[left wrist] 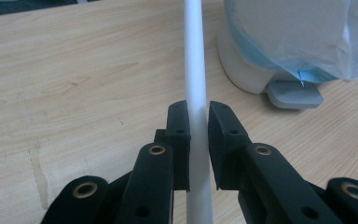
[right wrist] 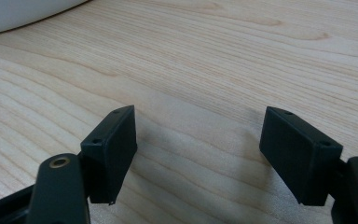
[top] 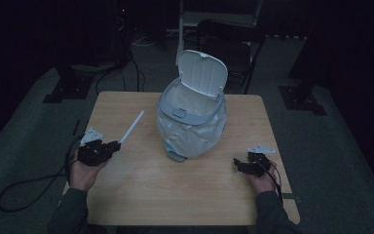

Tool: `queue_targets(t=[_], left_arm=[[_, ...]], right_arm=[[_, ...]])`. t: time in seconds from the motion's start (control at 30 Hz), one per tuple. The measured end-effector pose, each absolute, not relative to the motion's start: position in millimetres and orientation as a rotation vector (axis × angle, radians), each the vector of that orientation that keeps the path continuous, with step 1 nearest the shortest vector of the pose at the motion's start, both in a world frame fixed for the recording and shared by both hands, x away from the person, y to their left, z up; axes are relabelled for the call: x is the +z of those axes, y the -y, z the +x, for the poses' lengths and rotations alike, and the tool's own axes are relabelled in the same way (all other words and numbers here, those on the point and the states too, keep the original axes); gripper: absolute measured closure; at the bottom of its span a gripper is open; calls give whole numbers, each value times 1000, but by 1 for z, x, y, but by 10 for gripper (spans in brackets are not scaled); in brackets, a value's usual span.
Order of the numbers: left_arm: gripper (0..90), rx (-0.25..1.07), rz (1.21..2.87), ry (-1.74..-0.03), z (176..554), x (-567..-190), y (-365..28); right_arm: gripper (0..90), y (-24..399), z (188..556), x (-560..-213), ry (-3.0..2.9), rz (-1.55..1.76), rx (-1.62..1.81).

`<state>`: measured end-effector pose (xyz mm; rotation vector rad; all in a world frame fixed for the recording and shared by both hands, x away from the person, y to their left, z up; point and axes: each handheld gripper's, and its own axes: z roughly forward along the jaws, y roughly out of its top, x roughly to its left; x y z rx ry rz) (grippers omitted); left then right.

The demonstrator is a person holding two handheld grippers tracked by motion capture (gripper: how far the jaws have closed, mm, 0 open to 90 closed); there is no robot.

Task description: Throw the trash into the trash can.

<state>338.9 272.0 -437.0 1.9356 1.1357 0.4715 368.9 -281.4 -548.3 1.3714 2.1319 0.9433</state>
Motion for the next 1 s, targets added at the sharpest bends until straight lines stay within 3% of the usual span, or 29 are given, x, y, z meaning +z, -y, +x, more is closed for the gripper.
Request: queue_targets(t=[1.0], left_arm=[[802, 500, 1938, -1024, 347, -398, -267]], right_arm=[[263, 281, 369, -548, -2132, 1372, 943]])
